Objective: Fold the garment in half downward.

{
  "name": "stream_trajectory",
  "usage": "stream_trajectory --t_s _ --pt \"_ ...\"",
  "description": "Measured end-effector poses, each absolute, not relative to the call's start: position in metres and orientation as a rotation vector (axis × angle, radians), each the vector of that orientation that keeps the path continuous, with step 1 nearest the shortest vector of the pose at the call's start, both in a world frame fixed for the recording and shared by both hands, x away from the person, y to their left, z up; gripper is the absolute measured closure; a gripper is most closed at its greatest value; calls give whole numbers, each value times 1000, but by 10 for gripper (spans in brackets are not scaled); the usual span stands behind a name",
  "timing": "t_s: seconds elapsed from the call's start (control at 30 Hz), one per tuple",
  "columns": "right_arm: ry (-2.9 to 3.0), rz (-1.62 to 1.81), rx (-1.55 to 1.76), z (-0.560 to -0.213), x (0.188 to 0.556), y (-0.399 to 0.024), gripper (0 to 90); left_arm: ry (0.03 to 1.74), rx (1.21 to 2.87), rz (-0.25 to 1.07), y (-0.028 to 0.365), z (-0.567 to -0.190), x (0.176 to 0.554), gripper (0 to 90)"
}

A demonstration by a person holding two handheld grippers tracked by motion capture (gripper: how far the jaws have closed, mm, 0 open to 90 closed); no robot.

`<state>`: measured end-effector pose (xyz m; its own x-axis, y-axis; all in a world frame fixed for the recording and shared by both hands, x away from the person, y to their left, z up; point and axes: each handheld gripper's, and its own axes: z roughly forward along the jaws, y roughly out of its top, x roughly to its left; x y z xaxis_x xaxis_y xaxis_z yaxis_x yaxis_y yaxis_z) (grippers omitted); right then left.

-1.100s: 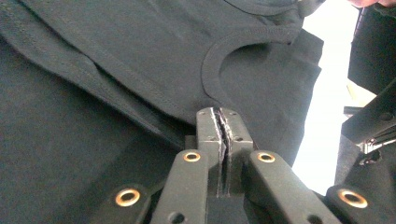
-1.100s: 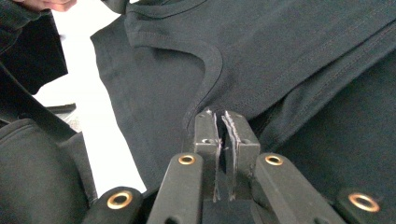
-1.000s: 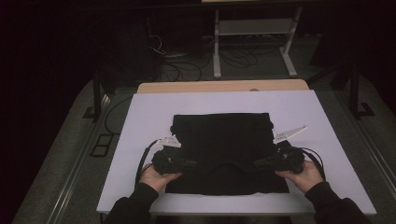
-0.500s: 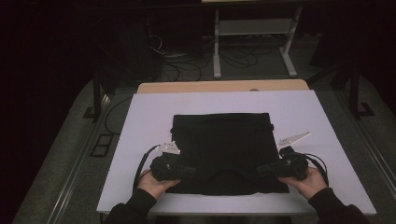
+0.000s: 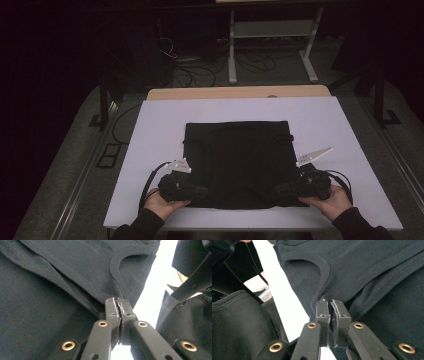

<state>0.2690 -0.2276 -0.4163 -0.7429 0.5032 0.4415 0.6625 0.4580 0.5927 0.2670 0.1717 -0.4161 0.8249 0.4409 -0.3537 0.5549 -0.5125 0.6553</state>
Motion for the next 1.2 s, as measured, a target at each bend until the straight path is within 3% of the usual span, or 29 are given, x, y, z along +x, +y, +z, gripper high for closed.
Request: stream_trajectory --t_s 1.03,1.1,1.2 --pt "-2487 -1097 -984 -419 251 -227 828 780 2293 -262 173 -426 253 869" --pt "-2483 -1080 -993 -420 252 -227 815 781 2299 -260 172 -427 254 868" --pt "-2490 -1067 -1011 -420 252 -226 724 788 2295 -258 173 -427 254 853"
